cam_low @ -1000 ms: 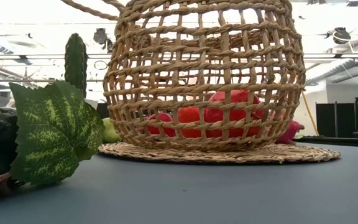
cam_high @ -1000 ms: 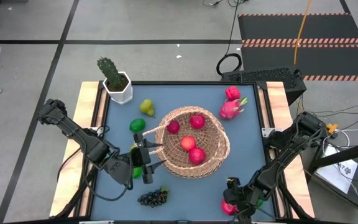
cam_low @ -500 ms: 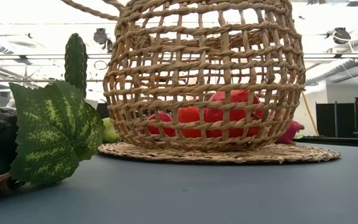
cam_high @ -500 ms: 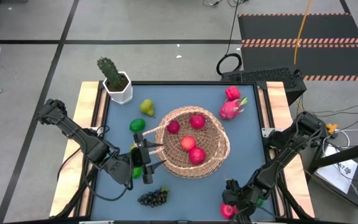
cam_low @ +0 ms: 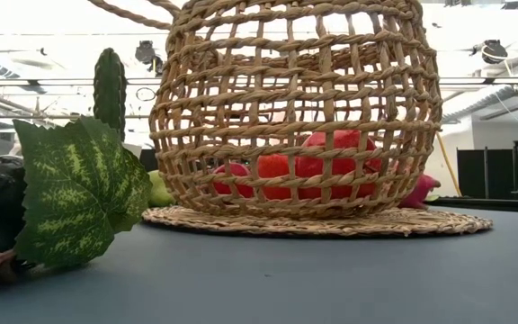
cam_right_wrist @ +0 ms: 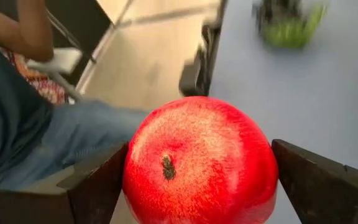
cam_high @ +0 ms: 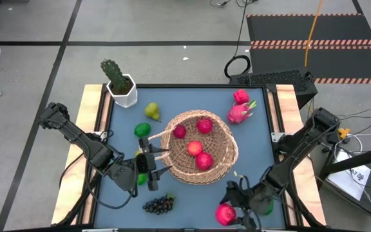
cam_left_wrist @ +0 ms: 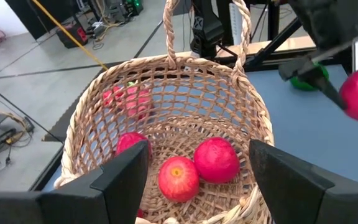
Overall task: Build produce basket
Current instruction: Put the red apple into the brown basket
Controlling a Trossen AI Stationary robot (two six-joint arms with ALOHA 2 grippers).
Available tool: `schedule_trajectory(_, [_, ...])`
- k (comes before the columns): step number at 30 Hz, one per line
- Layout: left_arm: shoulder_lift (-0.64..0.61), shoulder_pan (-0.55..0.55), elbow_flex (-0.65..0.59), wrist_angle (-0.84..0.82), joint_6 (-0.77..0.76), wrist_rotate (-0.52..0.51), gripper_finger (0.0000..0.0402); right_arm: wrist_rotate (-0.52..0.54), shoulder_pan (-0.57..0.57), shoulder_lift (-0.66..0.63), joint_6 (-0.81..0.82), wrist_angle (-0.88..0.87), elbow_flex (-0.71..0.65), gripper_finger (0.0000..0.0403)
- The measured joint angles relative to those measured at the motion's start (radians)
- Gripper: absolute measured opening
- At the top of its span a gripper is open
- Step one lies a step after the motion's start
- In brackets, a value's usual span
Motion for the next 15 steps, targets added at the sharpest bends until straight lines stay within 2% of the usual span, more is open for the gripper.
schedule_trajectory(10, [0.000,0.000,0.000,0.001,0.034,0.000,0.0273,0.168,0.000,-0.091,-0.343,0.196,0.000,0.0375])
schedule_trajectory(15, [0.000,0.000,0.000,0.000,0.036,-0.001,0.0273,0.200,0.001,-0.152,-0.521,0.270,0.000,0.0375])
